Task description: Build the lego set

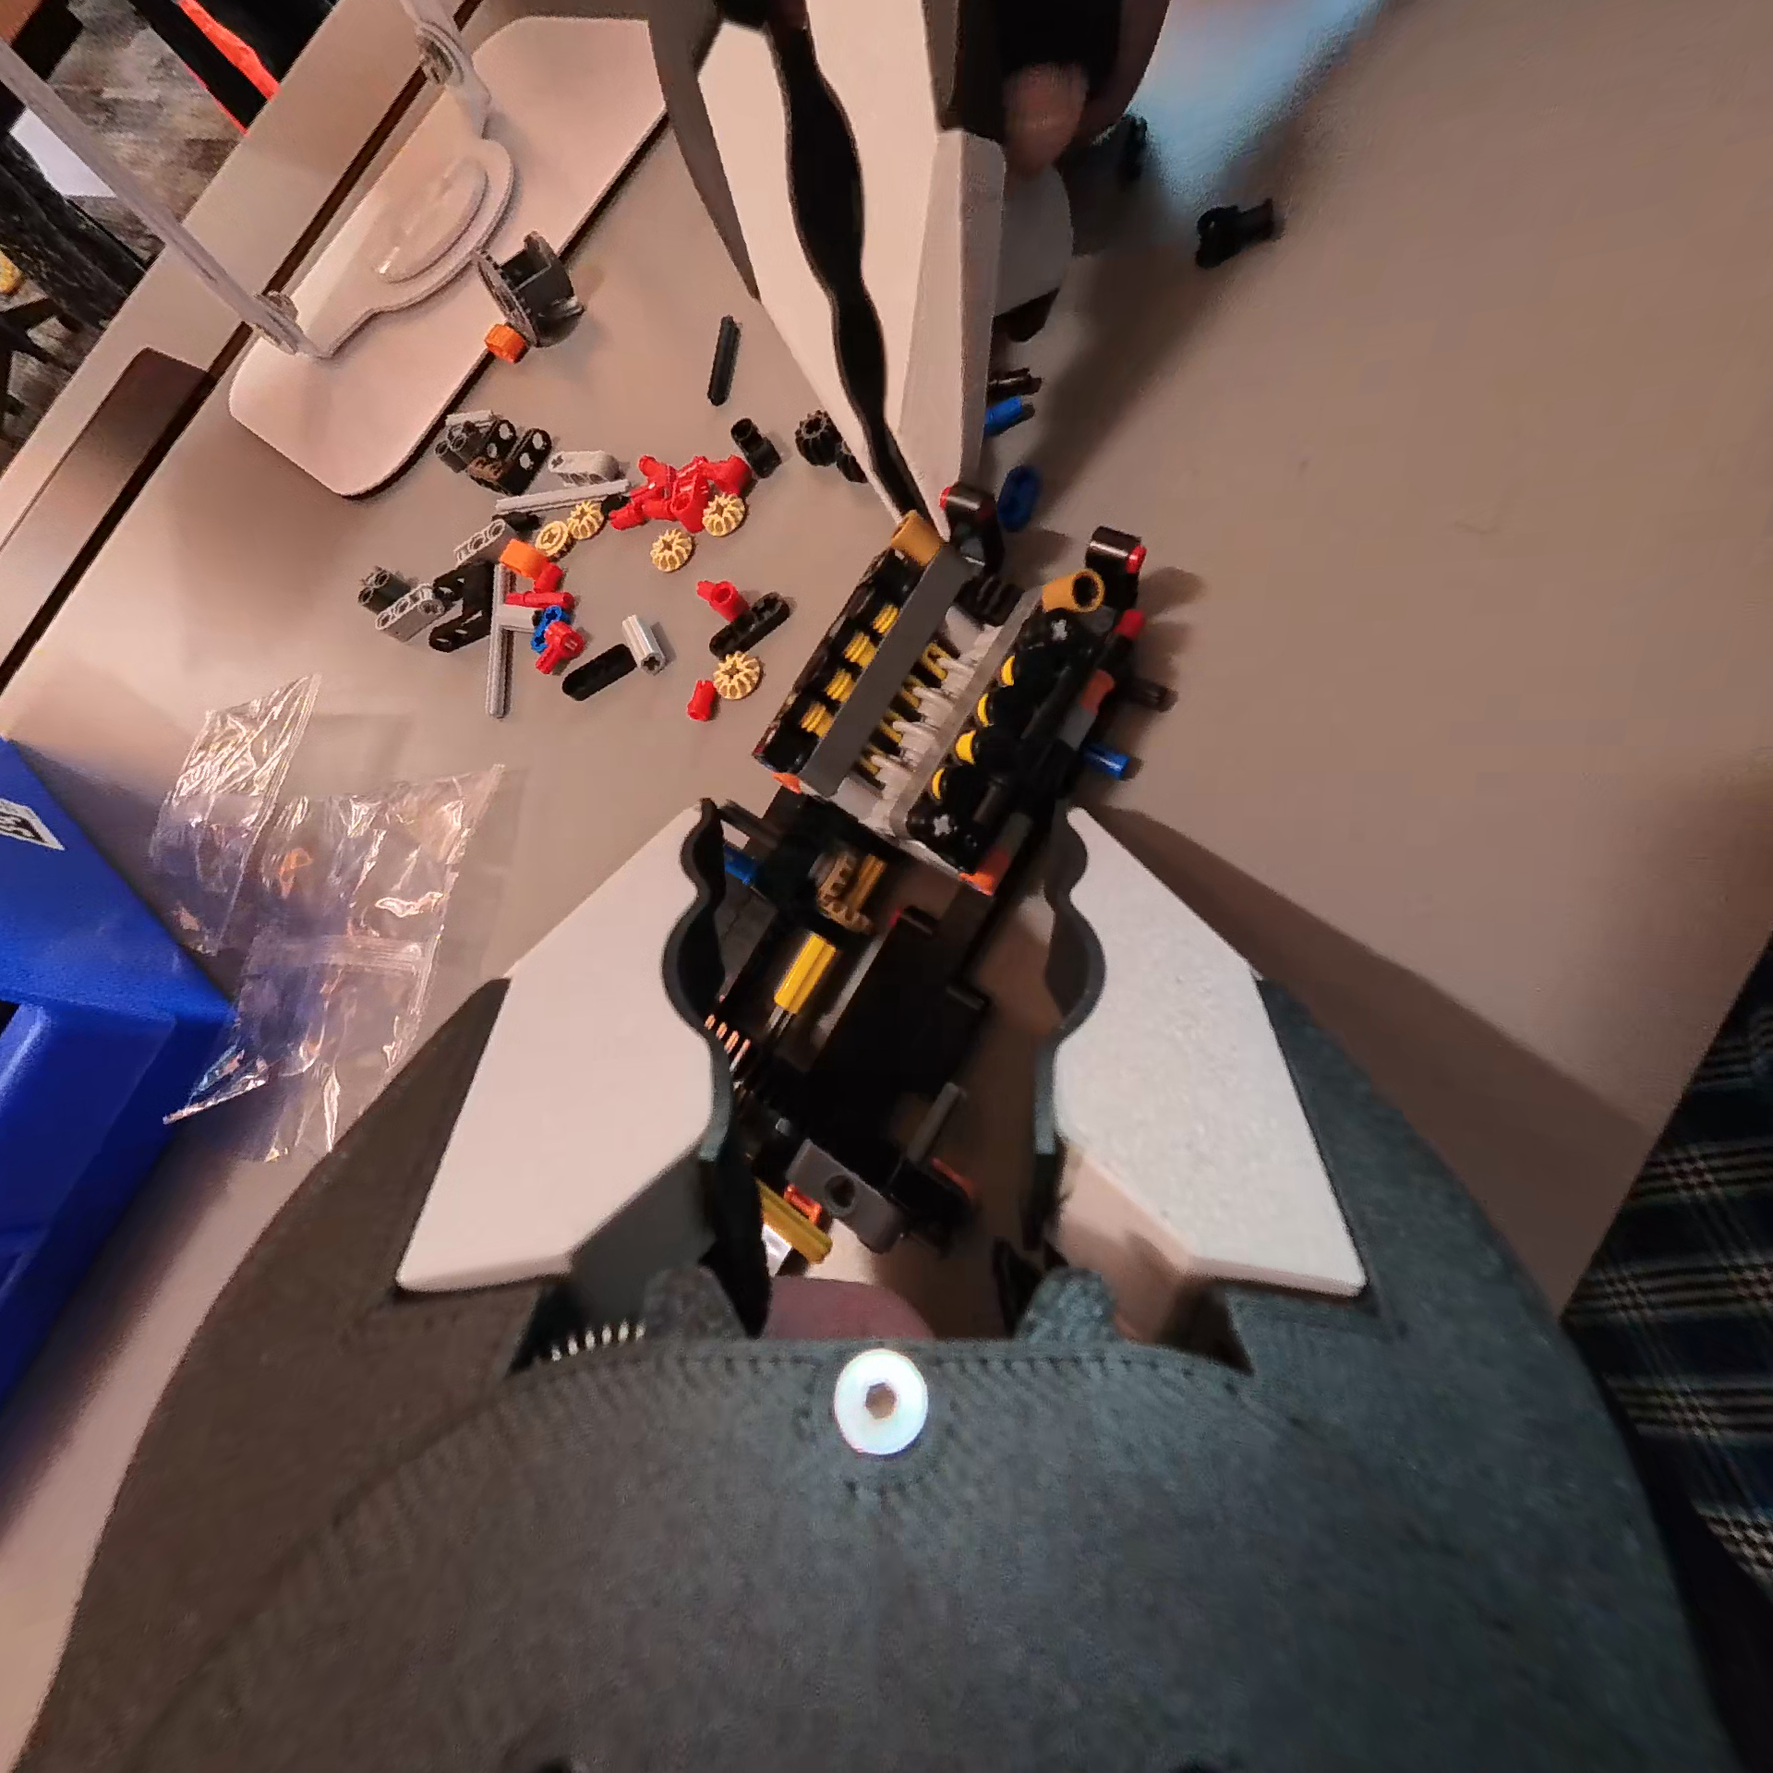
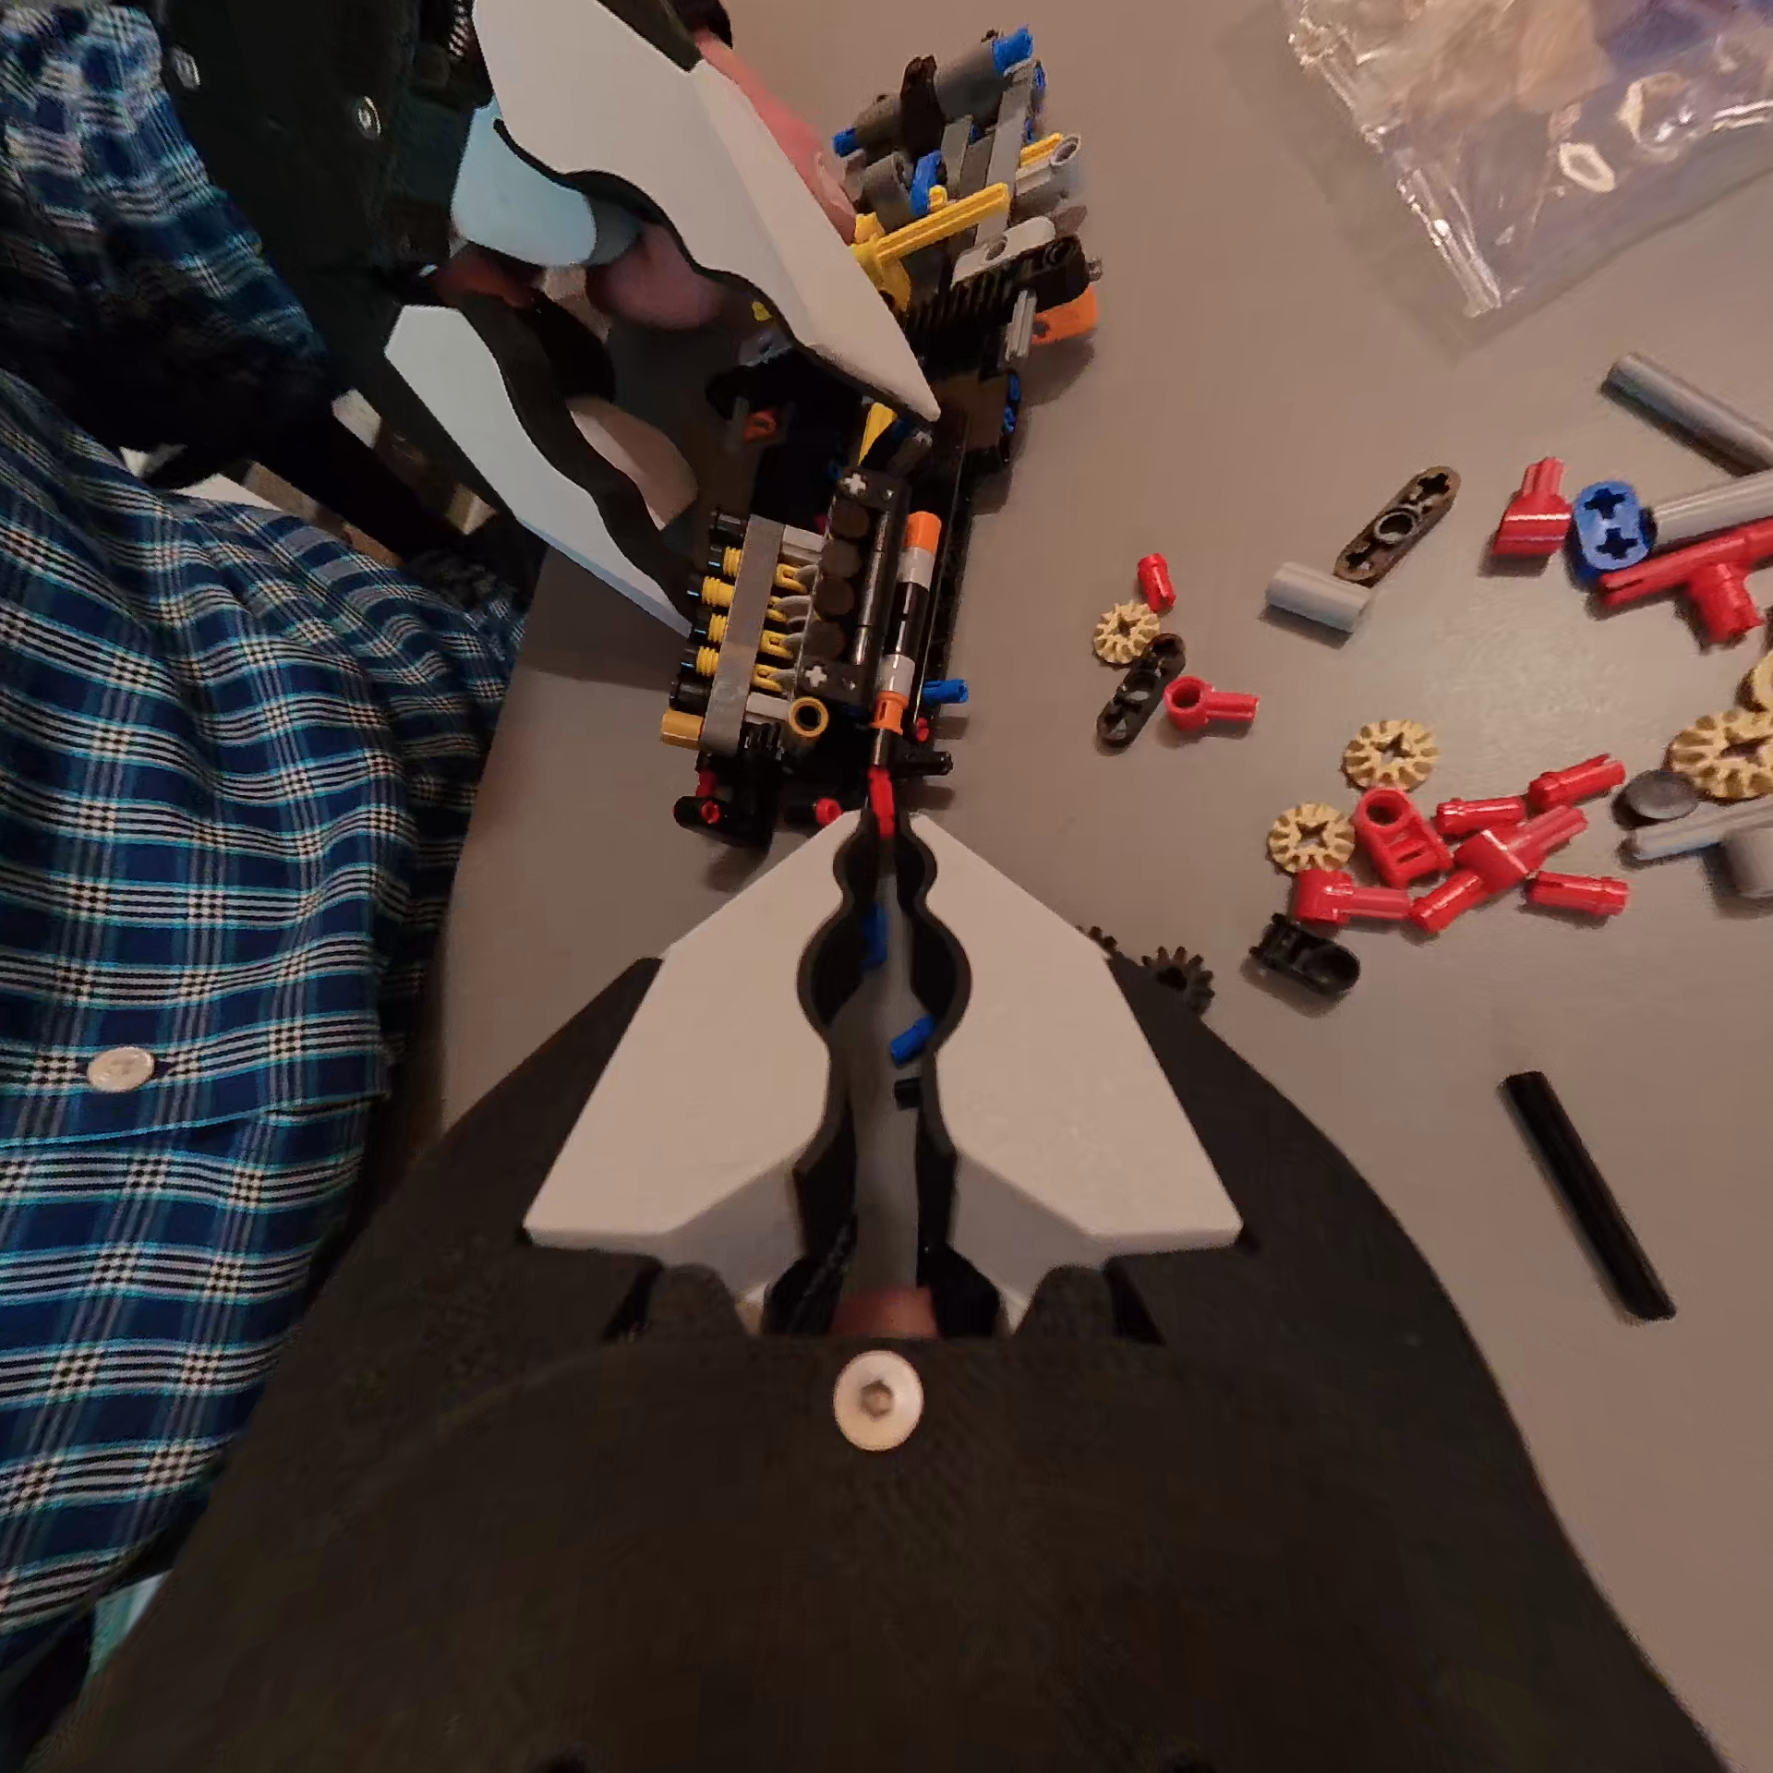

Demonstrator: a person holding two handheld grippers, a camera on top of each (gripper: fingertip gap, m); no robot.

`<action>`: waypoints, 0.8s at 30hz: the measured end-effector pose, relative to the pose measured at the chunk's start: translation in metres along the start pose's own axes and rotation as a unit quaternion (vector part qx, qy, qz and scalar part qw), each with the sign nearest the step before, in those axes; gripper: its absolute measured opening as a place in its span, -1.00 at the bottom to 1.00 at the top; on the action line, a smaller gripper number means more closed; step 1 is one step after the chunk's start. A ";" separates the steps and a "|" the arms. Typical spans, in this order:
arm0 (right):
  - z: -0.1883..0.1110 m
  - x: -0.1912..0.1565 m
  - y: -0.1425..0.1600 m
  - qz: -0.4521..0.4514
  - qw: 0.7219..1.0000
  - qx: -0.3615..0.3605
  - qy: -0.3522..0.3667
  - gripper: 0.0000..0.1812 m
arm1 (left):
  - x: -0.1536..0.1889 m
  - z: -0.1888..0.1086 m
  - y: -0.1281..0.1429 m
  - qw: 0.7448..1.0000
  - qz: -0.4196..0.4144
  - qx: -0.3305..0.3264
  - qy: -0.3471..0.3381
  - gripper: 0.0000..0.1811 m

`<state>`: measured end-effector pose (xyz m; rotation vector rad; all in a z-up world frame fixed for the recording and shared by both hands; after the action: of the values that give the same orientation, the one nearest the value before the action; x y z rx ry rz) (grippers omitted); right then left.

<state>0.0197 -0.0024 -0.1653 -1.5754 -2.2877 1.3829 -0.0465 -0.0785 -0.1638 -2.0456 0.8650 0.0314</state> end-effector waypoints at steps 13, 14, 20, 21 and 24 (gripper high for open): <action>0.000 0.000 -0.003 0.076 0.996 0.007 -0.051 -0.99 | 0.000 -0.001 0.001 1.000 0.003 0.000 0.000 -0.28; 0.001 0.001 -0.003 0.082 0.995 0.010 -0.053 -0.99 | 0.001 -0.001 0.001 1.000 0.003 0.000 0.001 -0.27; 0.002 0.000 -0.003 0.101 0.993 0.015 -0.055 -1.00 | 0.001 -0.002 0.002 1.000 -0.001 0.004 0.003 -0.27; 0.002 0.000 -0.004 0.105 0.993 0.019 -0.057 -1.00 | 0.001 -0.002 0.002 1.000 0.000 0.004 0.004 -0.27; 0.002 -0.001 -0.003 0.111 0.992 0.019 -0.064 -1.00 | 0.001 -0.002 0.002 1.000 0.000 0.005 0.003 -0.27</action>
<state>0.0174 -0.0043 -0.1641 -1.8273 -2.1911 1.6127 -0.0476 -0.0815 -0.1643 -2.0367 0.8685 0.0209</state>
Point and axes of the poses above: each gripper's, where its closed fingertips meet, z out along the fingers, y out of its underside, x = y × z across the jaws, the point moved 3 cm from there along -z, back along the fingers, and after that the axes turned 2 degrees about -z, right-handed, at the moved point
